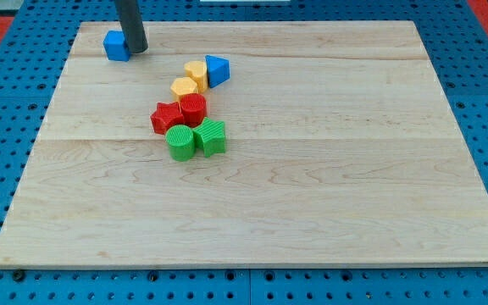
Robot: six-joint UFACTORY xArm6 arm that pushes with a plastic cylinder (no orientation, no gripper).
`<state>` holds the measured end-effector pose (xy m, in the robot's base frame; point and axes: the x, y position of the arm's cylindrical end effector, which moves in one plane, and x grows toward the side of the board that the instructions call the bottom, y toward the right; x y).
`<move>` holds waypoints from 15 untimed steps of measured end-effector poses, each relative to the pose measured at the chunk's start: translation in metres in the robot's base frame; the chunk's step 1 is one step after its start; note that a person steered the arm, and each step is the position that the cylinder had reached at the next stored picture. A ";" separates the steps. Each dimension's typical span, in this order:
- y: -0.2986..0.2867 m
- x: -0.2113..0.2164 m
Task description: Push the red circle towards the top center
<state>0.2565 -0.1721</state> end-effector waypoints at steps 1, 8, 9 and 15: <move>0.003 0.000; 0.116 0.017; 0.118 0.052; 0.072 0.151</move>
<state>0.4071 -0.0998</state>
